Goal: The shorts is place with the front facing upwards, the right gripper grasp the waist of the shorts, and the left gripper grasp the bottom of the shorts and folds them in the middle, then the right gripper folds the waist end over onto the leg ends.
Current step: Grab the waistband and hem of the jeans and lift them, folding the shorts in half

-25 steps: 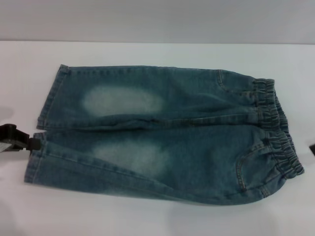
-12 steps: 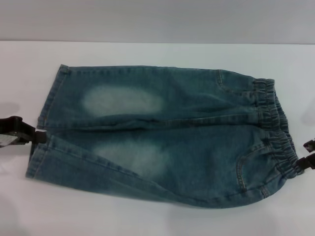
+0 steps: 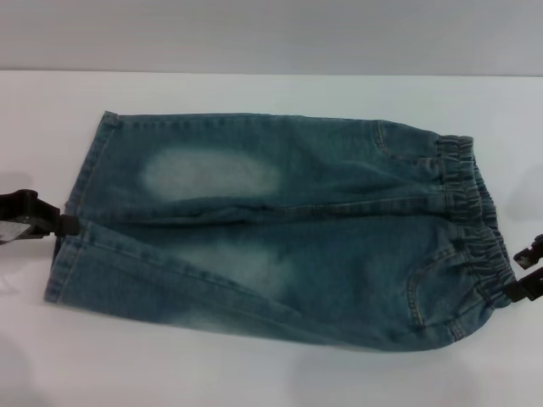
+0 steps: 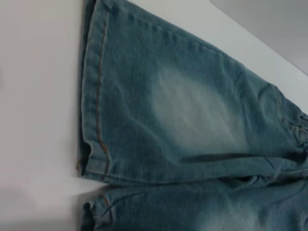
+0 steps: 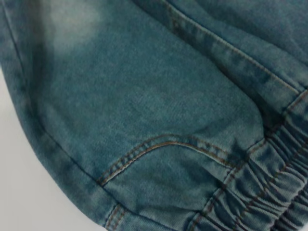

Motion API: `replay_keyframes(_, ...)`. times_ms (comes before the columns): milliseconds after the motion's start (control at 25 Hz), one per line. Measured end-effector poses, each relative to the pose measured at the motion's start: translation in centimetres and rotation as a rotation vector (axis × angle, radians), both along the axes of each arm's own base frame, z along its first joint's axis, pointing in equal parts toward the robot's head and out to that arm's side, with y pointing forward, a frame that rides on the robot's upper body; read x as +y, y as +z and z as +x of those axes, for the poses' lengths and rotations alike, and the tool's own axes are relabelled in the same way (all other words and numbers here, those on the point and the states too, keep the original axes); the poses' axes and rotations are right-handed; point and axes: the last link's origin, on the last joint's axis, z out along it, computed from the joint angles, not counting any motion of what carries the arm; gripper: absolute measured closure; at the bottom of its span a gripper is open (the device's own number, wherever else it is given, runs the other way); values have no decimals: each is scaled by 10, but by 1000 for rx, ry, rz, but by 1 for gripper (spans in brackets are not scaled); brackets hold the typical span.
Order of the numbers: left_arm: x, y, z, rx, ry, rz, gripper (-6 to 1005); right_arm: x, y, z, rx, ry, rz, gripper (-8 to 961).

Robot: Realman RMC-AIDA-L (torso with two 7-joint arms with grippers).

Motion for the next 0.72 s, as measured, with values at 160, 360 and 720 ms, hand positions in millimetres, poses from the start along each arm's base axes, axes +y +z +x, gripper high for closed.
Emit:
replay_keyframes(160, 2, 1, 0, 0, 0, 14, 945, 0, -1, -4, -8, 8, -26, 297)
replay_keyframes(360, 2, 1, 0, -1, 1, 15, 943, -3, 0, -9, -15, 10, -79, 300)
replay_keyframes(720, 3, 2, 0, -4, 5, 27, 939, -4, 1, -9, -62, 10, -117, 306)
